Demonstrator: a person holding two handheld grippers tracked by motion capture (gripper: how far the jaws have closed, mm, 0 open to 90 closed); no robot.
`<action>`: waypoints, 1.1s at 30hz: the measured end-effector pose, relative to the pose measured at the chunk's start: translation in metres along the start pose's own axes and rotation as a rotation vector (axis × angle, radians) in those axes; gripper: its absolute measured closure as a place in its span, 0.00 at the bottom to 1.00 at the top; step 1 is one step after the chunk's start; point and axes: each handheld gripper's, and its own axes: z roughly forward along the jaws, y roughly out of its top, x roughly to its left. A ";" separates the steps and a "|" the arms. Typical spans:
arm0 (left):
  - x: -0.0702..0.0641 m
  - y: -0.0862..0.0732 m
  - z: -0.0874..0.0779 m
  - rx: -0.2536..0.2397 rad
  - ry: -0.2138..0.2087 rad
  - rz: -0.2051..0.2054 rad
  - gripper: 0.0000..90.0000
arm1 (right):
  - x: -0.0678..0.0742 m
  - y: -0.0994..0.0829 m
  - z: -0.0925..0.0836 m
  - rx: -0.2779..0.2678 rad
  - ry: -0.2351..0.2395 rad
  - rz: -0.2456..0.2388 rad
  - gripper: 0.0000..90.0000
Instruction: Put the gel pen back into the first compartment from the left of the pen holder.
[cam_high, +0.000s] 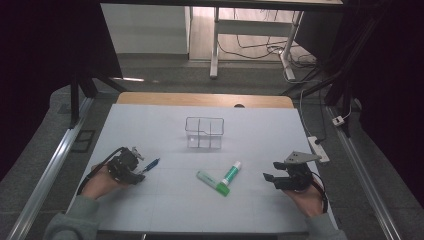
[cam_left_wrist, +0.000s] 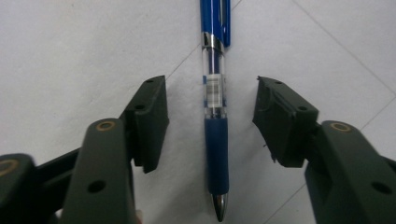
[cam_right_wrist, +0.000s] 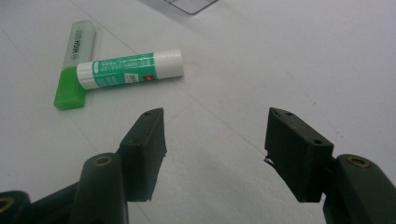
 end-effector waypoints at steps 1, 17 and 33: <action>0.000 0.000 0.000 0.000 -0.005 0.001 0.53 | 0.000 0.000 0.000 0.000 0.000 0.001 0.42; 0.001 0.003 0.000 0.023 -0.062 -0.036 0.87 | 0.001 0.000 0.000 0.007 -0.007 -0.002 0.42; 0.000 -0.001 -0.007 -0.064 -0.037 -0.022 0.88 | 0.000 0.000 -0.001 -0.001 -0.016 -0.003 0.42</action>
